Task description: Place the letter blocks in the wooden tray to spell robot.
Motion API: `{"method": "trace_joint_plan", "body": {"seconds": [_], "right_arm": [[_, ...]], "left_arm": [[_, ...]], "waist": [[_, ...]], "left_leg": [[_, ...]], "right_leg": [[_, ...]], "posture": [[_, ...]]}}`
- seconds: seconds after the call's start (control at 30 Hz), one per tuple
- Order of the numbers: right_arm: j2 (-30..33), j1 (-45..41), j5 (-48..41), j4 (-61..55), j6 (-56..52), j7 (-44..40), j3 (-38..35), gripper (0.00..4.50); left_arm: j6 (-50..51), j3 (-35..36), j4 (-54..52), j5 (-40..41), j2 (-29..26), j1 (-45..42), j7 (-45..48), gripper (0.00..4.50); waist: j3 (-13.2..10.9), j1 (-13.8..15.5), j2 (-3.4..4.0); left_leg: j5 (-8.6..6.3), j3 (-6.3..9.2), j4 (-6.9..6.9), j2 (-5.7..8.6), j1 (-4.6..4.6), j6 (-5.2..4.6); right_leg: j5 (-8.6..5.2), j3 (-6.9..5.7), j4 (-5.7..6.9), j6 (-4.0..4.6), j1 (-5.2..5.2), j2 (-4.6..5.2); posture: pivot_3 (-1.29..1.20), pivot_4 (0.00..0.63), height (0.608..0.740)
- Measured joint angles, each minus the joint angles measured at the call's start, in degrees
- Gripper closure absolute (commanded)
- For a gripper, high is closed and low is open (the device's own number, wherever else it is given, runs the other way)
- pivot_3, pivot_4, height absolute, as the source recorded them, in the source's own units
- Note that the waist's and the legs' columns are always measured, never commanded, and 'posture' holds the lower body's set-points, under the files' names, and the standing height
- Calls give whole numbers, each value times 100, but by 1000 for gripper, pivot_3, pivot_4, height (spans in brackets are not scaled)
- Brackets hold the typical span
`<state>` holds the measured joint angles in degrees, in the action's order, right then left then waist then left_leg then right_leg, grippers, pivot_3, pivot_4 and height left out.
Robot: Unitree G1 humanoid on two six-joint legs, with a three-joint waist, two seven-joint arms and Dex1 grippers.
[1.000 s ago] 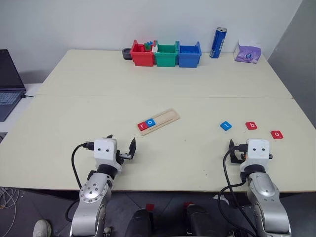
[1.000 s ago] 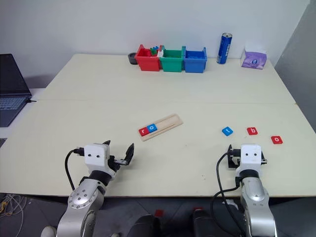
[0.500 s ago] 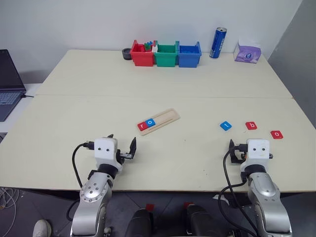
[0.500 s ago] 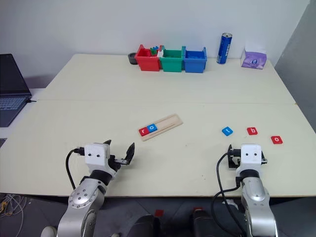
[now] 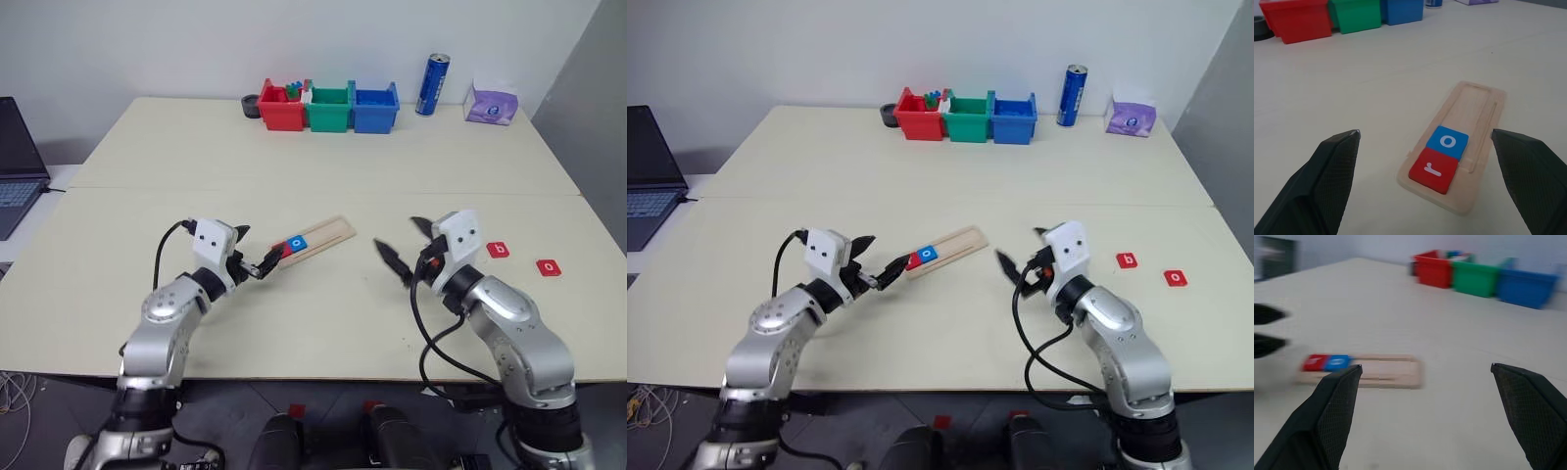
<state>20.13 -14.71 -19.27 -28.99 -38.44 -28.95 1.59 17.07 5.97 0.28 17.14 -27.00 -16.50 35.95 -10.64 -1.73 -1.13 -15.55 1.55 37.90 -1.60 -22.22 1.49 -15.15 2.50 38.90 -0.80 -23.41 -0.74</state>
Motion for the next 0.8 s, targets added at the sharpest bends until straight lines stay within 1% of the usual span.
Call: {"method": "trace_joint_plan", "body": {"seconds": [0.1, 0.27, 0.37, 0.47, 0.67, 0.8], "right_arm": [[548, -250, -645, -23, -406, -717, -60, 19], [1040, -535, -1230, -14, -732, -1233, -111, 19], [1166, -639, -1385, 2, -820, -1346, -128, 19], [1216, -643, -1470, 3, -848, -1348, -129, 19], [1235, -430, -1537, -44, -851, -1178, -140, 19], [1234, -349, -1586, -247, -862, -1003, -141, 19]], "left_arm": [[-169, -78, 767, 38, -285, -363, 753, 0], [-579, -391, 1996, -27, -450, -1100, 1887, 0], [-849, -581, 2715, -147, -507, -1602, 2447, 0], [-1204, -681, 3327, -318, -502, -1936, 2713, 0], [-1820, -815, 4418, -639, -418, -2389, 3074, 0], [-2155, -846, 5016, -846, -334, -2699, 3150, 0]], "waist": [[-1, 9, -1], [-3, 10, -5], [-3, 7, -5], [-3, 6, -5], [-3, 4, -6], [-3, 6, -6]], "left_leg": [[0, 0, 2, 4, -10, -1], [0, 5, 4, 3, -16, -1], [0, 5, 4, 2, -19, -1], [0, 5, 3, 1, -22, -1], [0, 7, 7, 2, -40, -1], [0, 8, 11, 3, -52, -1]], "right_leg": [[0, -3, -5, 0, -3, 4], [-2, -9, -3, -3, -7, 2], [-2, -9, -1, -3, -11, 1], [-1, -8, -1, -2, -14, 1], [1, -10, 2, 1, -28, 1], [2, -11, 7, 1, -40, 1]], "posture": [[0, 150, 740], [0, 150, 740], [0, 150, 740], [0, 150, 740], [0, 150, 740], [0, 150, 740]]}}
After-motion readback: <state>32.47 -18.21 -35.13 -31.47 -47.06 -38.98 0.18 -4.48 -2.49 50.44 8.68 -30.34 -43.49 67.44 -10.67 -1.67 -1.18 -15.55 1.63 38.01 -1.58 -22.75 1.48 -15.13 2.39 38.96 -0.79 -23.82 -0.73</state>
